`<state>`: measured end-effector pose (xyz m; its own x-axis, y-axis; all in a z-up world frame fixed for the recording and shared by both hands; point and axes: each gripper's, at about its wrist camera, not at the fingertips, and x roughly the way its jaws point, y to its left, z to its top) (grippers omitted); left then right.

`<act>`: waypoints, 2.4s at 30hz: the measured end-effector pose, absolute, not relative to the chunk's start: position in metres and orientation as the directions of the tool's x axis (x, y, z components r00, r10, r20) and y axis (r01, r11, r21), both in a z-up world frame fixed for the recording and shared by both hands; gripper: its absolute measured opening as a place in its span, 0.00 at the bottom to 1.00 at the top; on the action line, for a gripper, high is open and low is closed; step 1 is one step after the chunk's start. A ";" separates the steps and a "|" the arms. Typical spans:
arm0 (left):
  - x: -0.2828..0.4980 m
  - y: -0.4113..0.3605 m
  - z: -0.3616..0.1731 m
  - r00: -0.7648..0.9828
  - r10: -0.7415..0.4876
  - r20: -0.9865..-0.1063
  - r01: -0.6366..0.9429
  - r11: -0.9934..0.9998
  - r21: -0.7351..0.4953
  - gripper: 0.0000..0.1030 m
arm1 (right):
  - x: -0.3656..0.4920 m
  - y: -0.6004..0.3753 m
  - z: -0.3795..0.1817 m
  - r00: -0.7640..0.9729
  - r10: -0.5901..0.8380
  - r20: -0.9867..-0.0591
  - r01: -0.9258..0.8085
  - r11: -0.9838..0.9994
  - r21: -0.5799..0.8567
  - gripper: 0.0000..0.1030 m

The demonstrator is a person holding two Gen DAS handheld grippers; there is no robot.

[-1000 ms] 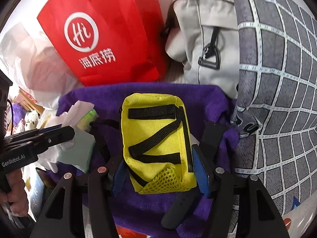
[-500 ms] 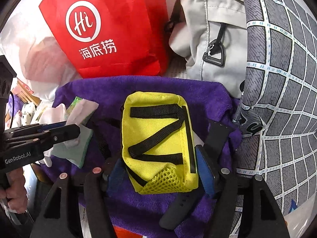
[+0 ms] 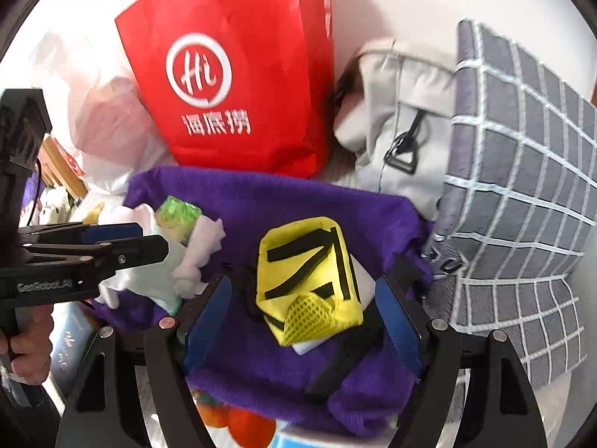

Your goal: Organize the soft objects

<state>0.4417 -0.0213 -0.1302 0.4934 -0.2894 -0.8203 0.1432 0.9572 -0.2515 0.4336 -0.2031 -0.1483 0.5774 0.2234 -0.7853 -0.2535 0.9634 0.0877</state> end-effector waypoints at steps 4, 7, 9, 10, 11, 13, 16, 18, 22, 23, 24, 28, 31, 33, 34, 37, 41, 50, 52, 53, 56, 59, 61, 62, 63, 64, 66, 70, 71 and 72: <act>0.422 -0.016 -0.122 0.497 -0.299 -0.814 0.133 0.954 -0.269 0.50 | 0.410 -0.211 -0.134 0.597 0.228 -0.769 -0.241 0.965 0.100 0.77; 0.397 -0.013 -0.113 0.505 -0.290 -0.813 0.134 0.957 -0.258 0.50 | 0.385 -0.216 -0.125 0.627 0.212 -0.750 -0.226 0.970 0.085 0.77; 0.380 -0.010 -0.107 0.517 -0.279 -0.809 0.125 0.960 -0.252 0.50 | 0.368 -0.221 -0.120 0.636 0.227 -0.738 -0.218 0.970 0.111 0.77; 0.366 -0.006 -0.101 0.526 -0.271 -0.806 0.119 0.962 -0.246 0.50 | 0.358 -0.223 -0.118 0.630 0.244 -0.738 -0.217 0.967 0.135 0.77; 0.358 -0.004 -0.098 0.534 -0.267 -0.803 0.117 0.963 -0.242 0.50 | 0.351 -0.223 -0.117 0.616 0.260 -0.743 -0.219 0.963 0.156 0.77; 0.337 0.000 -0.090 0.550 -0.260 -0.794 0.115 0.965 -0.236 0.50 | 0.335 -0.224 -0.115 0.590 0.289 -0.754 -0.228 0.955 0.187 0.77; 0.305 0.006 -0.079 0.568 -0.249 -0.784 0.104 0.967 -0.231 0.50 | 0.303 -0.221 -0.114 0.586 0.302 -0.752 -0.243 0.951 0.193 0.77; 0.283 0.011 -0.075 0.576 -0.241 -0.781 0.092 0.969 -0.231 0.50 | 0.278 -0.218 -0.114 0.586 0.305 -0.751 -0.261 0.948 0.181 0.77; 0.250 0.018 -0.071 0.582 -0.257 -0.771 0.085 0.963 -0.257 0.50 | 0.236 -0.219 -0.120 0.572 0.312 -0.759 -0.264 0.946 0.190 0.66; 0.239 0.020 -0.071 0.584 -0.274 -0.764 0.092 0.958 -0.273 0.50 | 0.224 -0.220 -0.122 0.562 0.320 -0.763 -0.264 0.943 0.201 0.64; 0.231 0.021 -0.072 0.586 -0.285 -0.759 0.091 0.953 -0.287 0.50 | 0.215 -0.221 -0.124 0.556 0.325 -0.765 -0.262 0.942 0.209 0.64; 0.204 0.021 -0.076 0.583 -0.291 -0.759 0.086 0.950 -0.299 0.50 | 0.187 -0.224 -0.133 0.541 0.321 -0.777 -0.252 0.944 0.214 0.62; 0.190 0.019 -0.079 0.581 -0.285 -0.763 0.088 0.953 -0.288 0.50 | 0.166 -0.218 -0.143 0.544 0.295 -0.786 -0.277 0.947 0.164 0.60; 0.179 0.019 -0.082 0.583 -0.272 -0.765 0.081 0.957 -0.278 0.50 | 0.156 -0.213 -0.152 0.534 0.294 -0.793 -0.306 0.941 0.143 0.57; 0.176 0.019 -0.084 0.584 -0.266 -0.767 0.078 0.959 -0.273 0.50 | 0.151 -0.211 -0.158 0.528 0.301 -0.794 -0.319 0.937 0.143 0.55; 0.165 0.021 -0.093 0.578 -0.256 -0.775 0.075 0.962 -0.262 0.50 | 0.143 -0.206 -0.172 0.519 0.300 -0.800 -0.344 0.931 0.125 0.55; 0.157 0.025 -0.109 0.561 -0.255 -0.788 0.065 0.962 -0.265 0.50 | 0.138 -0.194 -0.192 0.517 0.261 -0.815 -0.392 0.919 0.046 0.55; 0.156 0.038 -0.131 0.542 -0.259 -0.799 0.034 0.957 -0.287 0.50 | 0.145 -0.176 -0.216 0.493 0.188 -0.850 -0.475 0.876 -0.082 0.55; 0.157 0.041 -0.134 0.537 -0.263 -0.801 0.030 0.956 -0.293 0.50 | 0.145 -0.172 -0.221 0.482 0.193 -0.855 -0.498 0.863 -0.086 0.56; 0.157 0.042 -0.136 0.534 -0.265 -0.803 0.027 0.954 -0.297 0.50 | 0.146 -0.171 -0.221 0.488 0.193 -0.852 -0.500 0.861 -0.091 0.56; 0.158 0.045 -0.140 0.529 -0.270 -0.805 0.019 0.952 -0.307 0.50 | 0.154 -0.174 -0.224 0.466 0.218 -0.858 -0.479 0.877 -0.037 0.55; 0.158 0.050 -0.144 0.525 -0.278 -0.805 0.015 0.948 -0.318 0.50 | 0.159 -0.178 -0.223 0.455 0.238 -0.858 -0.457 0.890 0.005 0.42; 0.157 0.053 -0.145 0.523 -0.277 -0.806 0.007 0.947 -0.322 0.50 | 0.160 -0.177 -0.220 0.446 0.245 -0.861 -0.449 0.893 0.021 0.34; 0.157 0.055 -0.146 0.523 -0.279 -0.805 0.003 0.945 -0.326 0.50 | 0.161 -0.177 -0.219 0.440 0.253 -0.862 -0.445 0.895 0.035 0.30; 0.156 0.057 -0.146 0.523 -0.281 -0.805 0.000 0.944 -0.330 0.50 | 0.162 -0.177 -0.218 0.433 0.261 -0.863 -0.442 0.896 0.050 0.28; 0.156 0.059 -0.147 0.522 -0.283 -0.805 -0.004 0.942 -0.334 0.50 | 0.163 -0.177 -0.216 0.425 0.272 -0.863 -0.437 0.897 0.067 0.26; 0.154 0.061 -0.147 0.522 -0.281 -0.806 -0.012 0.942 -0.336 0.50 | 0.164 -0.178 -0.213 0.413 0.295 -0.862 -0.430 0.897 0.100 0.23; 0.150 0.064 -0.147 0.527 -0.281 -0.802 -0.017 0.940 -0.341 0.50 | 0.162 -0.181 -0.207 0.395 0.316 -0.863 -0.410 0.901 0.142 0.19; 0.149 0.065 -0.147 0.528 -0.282 -0.801 -0.019 0.939 -0.342 0.50 | 0.160 -0.181 -0.206 0.395 0.322 -0.861 -0.415 0.898 0.146 0.17; 0.149 0.065 -0.147 0.528 -0.281 -0.801 -0.020 0.939 -0.343 0.50 | 0.158 -0.181 -0.205 0.396 0.325 -0.859 -0.418 0.897 0.146 0.17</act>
<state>0.1486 0.0652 -0.1466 0.5283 -0.2814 -0.8011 -0.0201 0.9391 -0.3431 0.1577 -0.1812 -0.2052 0.3960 0.3250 -0.8588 -0.4180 0.8965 0.1465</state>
